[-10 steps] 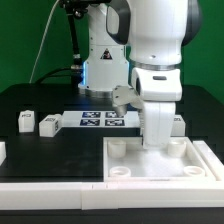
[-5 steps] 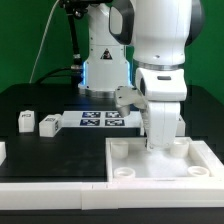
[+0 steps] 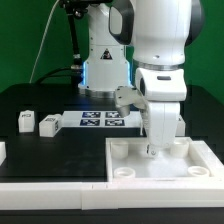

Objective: Assemble one leg

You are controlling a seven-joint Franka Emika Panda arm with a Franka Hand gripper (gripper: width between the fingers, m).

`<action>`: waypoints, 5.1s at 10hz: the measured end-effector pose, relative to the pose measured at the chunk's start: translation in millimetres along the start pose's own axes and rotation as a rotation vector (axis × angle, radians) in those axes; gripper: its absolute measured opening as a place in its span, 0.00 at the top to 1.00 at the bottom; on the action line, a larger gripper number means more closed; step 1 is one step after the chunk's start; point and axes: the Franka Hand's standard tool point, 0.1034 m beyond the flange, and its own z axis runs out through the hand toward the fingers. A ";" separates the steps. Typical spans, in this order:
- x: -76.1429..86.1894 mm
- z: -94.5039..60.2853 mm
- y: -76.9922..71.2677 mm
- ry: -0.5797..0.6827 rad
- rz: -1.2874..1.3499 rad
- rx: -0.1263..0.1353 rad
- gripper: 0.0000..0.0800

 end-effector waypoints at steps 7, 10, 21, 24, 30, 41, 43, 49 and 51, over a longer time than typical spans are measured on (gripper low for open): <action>4.7 -38.7 -38.9 -0.016 0.123 -0.023 0.19; 5.2 -41.8 -42.9 -0.016 0.168 -0.025 0.19; 57.3 -32.8 -71.0 0.011 1.497 0.053 0.19; 55.3 -32.7 -71.9 -0.017 1.490 0.072 0.19; 46.6 -38.8 -75.9 -0.417 1.386 0.370 0.19; 77.8 -18.8 -86.2 -0.756 1.453 0.605 0.19; 89.0 -10.2 -92.7 -0.749 1.443 0.586 0.19; 82.6 9.4 -107.5 -0.739 1.425 0.590 0.19; 82.3 10.2 -109.3 -0.742 1.424 0.592 0.19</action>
Offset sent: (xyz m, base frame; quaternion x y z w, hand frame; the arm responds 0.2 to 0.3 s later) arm -0.0290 0.0019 0.0286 -0.0017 -0.0180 0.0609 0.9980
